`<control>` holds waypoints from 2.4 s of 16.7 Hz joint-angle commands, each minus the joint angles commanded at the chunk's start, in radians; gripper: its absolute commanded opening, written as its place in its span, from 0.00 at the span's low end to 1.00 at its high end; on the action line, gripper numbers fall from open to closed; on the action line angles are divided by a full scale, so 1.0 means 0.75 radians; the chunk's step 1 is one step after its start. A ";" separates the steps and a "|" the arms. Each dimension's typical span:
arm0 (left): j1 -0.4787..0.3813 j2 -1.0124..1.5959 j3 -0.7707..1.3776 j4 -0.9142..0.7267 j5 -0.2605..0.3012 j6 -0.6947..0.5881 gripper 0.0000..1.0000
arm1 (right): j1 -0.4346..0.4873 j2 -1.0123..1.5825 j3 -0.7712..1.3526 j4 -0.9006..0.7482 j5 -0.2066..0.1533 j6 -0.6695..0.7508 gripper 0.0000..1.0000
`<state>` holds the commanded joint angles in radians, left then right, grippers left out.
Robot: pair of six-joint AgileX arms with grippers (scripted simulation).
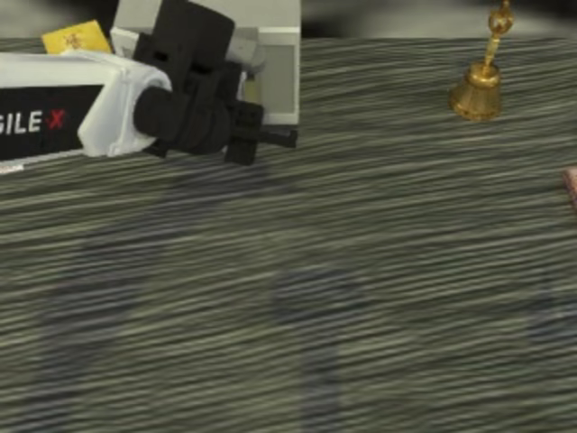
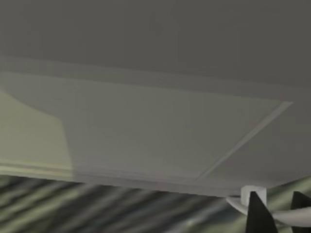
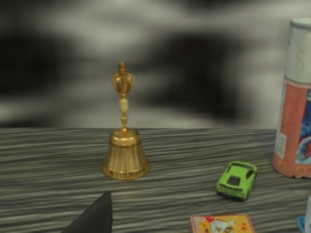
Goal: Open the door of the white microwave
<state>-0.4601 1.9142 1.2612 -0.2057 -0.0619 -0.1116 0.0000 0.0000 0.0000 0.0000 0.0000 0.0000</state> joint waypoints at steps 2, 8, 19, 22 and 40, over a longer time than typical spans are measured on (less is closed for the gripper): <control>0.000 0.000 0.000 0.000 0.000 0.000 0.00 | 0.000 0.000 0.000 0.000 0.000 0.000 1.00; 0.004 -0.015 -0.023 0.006 0.033 0.028 0.00 | 0.000 0.000 0.000 0.000 0.000 0.000 1.00; 0.027 -0.042 -0.058 0.018 0.068 0.079 0.00 | 0.000 0.000 0.000 0.000 0.000 0.000 1.00; 0.027 -0.042 -0.058 0.018 0.068 0.079 0.00 | 0.000 0.000 0.000 0.000 0.000 0.000 1.00; 0.030 -0.053 -0.075 0.020 0.098 0.101 0.00 | 0.000 0.000 0.000 0.000 0.000 0.000 1.00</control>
<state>-0.4377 1.8746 1.2050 -0.1907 0.0116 -0.0358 0.0000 0.0000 0.0000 0.0000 0.0000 0.0000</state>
